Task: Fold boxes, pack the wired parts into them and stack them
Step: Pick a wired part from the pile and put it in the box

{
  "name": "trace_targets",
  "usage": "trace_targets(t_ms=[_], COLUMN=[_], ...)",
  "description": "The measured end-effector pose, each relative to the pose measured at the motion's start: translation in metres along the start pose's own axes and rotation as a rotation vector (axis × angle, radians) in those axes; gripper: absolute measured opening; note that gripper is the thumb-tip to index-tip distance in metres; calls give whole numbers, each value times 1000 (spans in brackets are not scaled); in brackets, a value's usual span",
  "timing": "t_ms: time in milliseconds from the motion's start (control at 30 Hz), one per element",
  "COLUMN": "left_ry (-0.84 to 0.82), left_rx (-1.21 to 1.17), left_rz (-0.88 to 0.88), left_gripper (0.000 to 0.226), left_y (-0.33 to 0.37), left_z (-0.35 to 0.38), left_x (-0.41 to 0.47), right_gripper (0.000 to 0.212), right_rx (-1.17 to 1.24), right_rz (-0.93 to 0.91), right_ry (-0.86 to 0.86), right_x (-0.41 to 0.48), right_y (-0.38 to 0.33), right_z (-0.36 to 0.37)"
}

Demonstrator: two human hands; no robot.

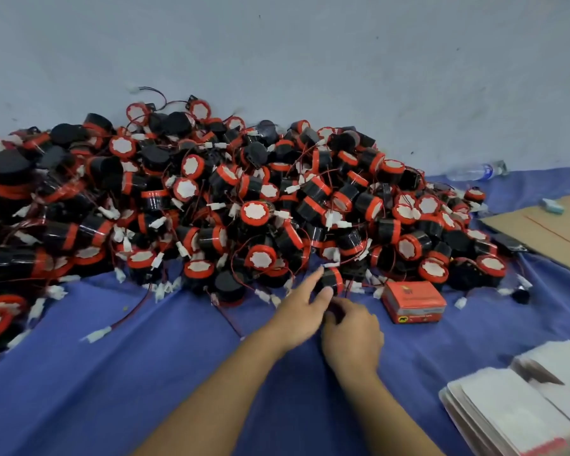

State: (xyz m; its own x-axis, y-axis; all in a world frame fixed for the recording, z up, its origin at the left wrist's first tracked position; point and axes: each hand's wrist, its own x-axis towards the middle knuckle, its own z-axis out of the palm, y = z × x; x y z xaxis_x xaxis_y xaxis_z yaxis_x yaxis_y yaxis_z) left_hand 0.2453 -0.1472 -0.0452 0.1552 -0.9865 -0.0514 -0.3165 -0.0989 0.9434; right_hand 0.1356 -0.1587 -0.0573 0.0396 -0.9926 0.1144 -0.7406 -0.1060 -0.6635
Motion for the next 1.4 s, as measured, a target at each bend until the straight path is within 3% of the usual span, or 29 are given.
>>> trace_targets(t_ms=[67, 133, 200, 300, 433, 533, 633, 700, 833, 967, 1067, 1133, 1267, 1367, 1400], left_ry=[86, 157, 147, 59, -8, 82, 236, 289, 454, 513, 624, 637, 552, 528, 526], left_rx=[75, 5, -119, -297, -400, -246, -69, 80, 243, 292, 252, 233, 405, 640, 686], left_rz=[51, 31, -45, -110, -123, -58, 6, 76, 157, 187, 141, 118, 177, 210, 205], left_gripper=[48, 51, 46, 32, 61, 55, 55, 57, 56, 54, 50, 50, 53, 64, 67], left_y=[-5, -5, 0, 17, 54, 76, 93, 99, 103, 102, 97, 94, 88, 84, 83], left_z=[2, 0, -10, -42, -87, -102, -104, -96, -65, -34, -24, -20, -6, 2, 4], left_x=[13, 15, 6, -25, -99, -165, -234, -275, -335, -362, -367, -370, -371, -364, -362], right_gripper=[29, 33, 34, 37, 31, 23, 12, 13, 29, 48, 50, 40, 23, 9, 12], right_rx=[59, 93, 103, 339, 471, 450, 540, 580, 538, 518, 486, 642, 933, 911, 879], right_rz=[-22, -43, -113, -328, -421, -432, -346, -256, -114, -14, -21, 32, 160, 56, 5], right_ry=[64, 82, 94, 62, -215, -494, -729, -787, -901, -1021, -1008, -938, -640, -429, -358], right_x=[-3, -4, -8, -22, -44, -64, -94, -113, -146, -170, -180, -185, -189, -189, -189], right_y=[4, 8, 9, 4, -20, -33, -36, -33, -18, -2, 13, 21, 15, 1, -3], right_z=[5, 4, -4, -32, -88, -135, -177, -195, -218, -235, -247, -253, -256, -252, -249])
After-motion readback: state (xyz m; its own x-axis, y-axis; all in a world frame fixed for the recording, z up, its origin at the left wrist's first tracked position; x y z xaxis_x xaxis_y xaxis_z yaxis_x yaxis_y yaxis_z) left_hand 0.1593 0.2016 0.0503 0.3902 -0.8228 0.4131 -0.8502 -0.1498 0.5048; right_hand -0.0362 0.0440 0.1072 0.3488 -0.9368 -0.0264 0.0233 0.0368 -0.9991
